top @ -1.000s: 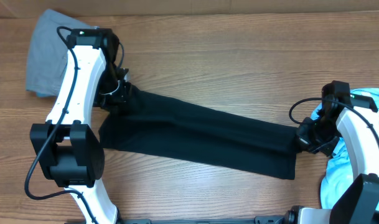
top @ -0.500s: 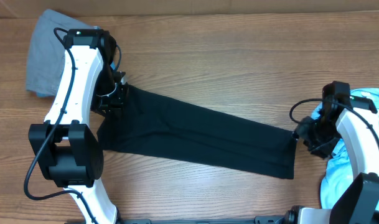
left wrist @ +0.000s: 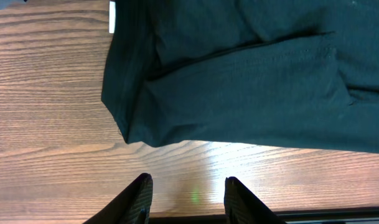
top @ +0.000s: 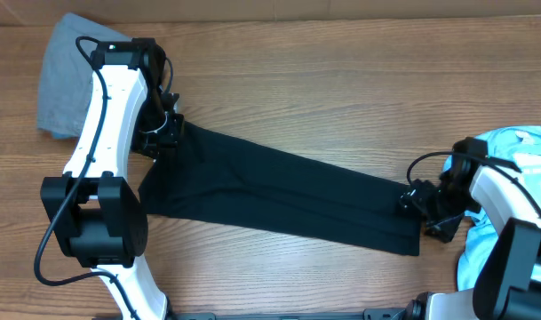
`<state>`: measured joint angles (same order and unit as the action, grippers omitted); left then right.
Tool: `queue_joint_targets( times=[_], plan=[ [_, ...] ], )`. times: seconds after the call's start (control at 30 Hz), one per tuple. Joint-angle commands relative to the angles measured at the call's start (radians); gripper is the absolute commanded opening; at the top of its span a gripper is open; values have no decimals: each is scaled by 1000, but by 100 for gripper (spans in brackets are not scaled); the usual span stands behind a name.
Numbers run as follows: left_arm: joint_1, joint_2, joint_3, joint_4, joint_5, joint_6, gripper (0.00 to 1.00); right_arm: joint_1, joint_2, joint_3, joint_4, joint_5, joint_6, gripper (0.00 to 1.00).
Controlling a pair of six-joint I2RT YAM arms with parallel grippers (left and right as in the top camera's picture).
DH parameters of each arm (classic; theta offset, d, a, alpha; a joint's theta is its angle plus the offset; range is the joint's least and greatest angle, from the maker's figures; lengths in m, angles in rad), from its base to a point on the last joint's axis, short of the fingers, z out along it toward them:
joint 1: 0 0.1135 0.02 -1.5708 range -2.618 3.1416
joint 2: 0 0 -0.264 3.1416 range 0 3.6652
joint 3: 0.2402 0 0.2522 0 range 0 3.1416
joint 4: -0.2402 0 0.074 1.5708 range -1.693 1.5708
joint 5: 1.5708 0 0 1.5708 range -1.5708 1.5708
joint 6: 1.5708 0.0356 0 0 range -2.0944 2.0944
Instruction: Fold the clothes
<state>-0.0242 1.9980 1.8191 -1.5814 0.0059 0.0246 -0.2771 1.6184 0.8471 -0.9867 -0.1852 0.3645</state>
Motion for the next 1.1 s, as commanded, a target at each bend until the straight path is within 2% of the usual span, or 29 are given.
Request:
queue_joint_targets(
  times=[0.0, 0.03, 0.1, 0.13, 0.2, 0.23, 0.27, 0.47, 0.67, 0.83, 0.93, 1.07],
  plan=[
    [6, -18, -5, 1, -6, -5, 40, -7, 34, -56, 50, -66, 4, 86],
    [6, -18, -5, 2, -6, -4, 40, -7, 46, -82, 76, -80, 10, 84],
    [6, -18, -5, 5, -6, -2, 40, -7, 54, -105, 107, -103, 10, 67],
    [6, -18, -5, 5, -6, -2, 40, -6, 54, -115, 121, -108, 6, 54],
    [6, -18, -5, 5, -6, -2, 40, -7, 54, -114, 126, -108, 1, 17],
    [6, -18, -5, 5, -6, -2, 40, -6, 53, -106, 124, -108, -7, 7],
    [6, -18, -5, 5, -6, -2, 40, -7, 53, -96, 116, -108, -15, 4],
    [6, -18, -5, 9, -10, -2, 38, -7, 3, 48, -21, -76, -50, 4],
    [6, -18, -5, 24, -10, -2, 39, -32, -48, 321, -257, 159, -23, 4],
    [6, -18, -5, 27, -9, -2, 39, -29, -68, 509, -349, 145, -24, 4],
    [6, -18, -5, 39, -9, -3, 38, 13, -72, 527, -350, 83, -24, 4],
    [6, -18, -5, 44, -4, -6, 38, 142, -70, 509, -333, 68, 10, 4]
  ],
)
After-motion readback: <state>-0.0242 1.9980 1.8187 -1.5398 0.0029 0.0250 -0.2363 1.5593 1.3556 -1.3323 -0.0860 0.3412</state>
